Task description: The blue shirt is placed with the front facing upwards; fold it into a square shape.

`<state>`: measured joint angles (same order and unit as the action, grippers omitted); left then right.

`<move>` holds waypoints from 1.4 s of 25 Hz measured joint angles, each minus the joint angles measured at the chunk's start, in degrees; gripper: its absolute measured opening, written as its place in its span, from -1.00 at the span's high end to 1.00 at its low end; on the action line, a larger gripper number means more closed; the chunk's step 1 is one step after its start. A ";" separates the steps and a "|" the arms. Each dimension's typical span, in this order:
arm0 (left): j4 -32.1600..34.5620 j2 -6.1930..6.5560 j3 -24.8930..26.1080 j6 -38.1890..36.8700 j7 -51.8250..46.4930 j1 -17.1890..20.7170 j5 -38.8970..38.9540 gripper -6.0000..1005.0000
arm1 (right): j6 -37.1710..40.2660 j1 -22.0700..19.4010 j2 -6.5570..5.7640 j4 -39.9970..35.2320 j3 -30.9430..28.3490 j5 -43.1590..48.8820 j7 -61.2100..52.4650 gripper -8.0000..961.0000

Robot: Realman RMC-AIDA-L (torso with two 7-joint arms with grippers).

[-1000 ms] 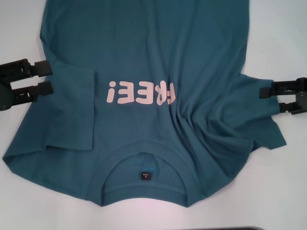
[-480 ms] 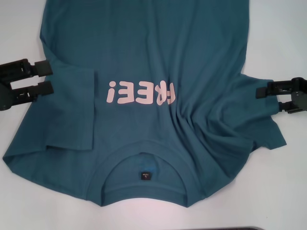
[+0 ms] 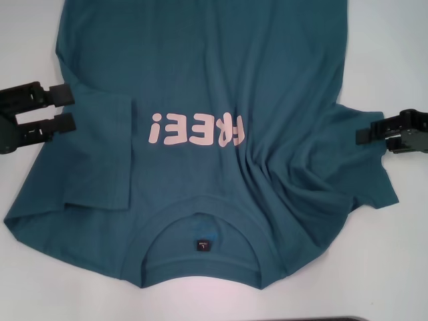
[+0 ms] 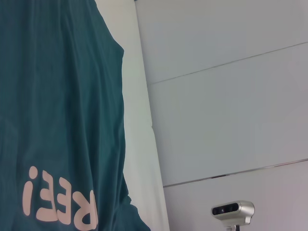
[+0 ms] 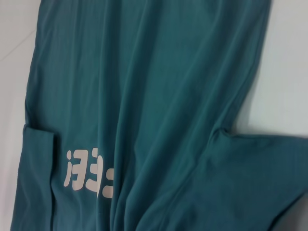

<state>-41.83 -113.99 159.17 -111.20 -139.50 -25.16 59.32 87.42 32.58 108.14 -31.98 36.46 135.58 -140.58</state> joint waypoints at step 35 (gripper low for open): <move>0.00 0.18 0.10 -0.57 -0.50 0.29 0.00 -0.46 | 4.26 -2.19 -2.82 -10.58 -0.87 3.56 -6.57 0.93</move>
<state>-41.83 -113.81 159.27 -111.77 -139.99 -24.87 59.33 91.68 30.39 105.32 -42.56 35.59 139.14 -147.15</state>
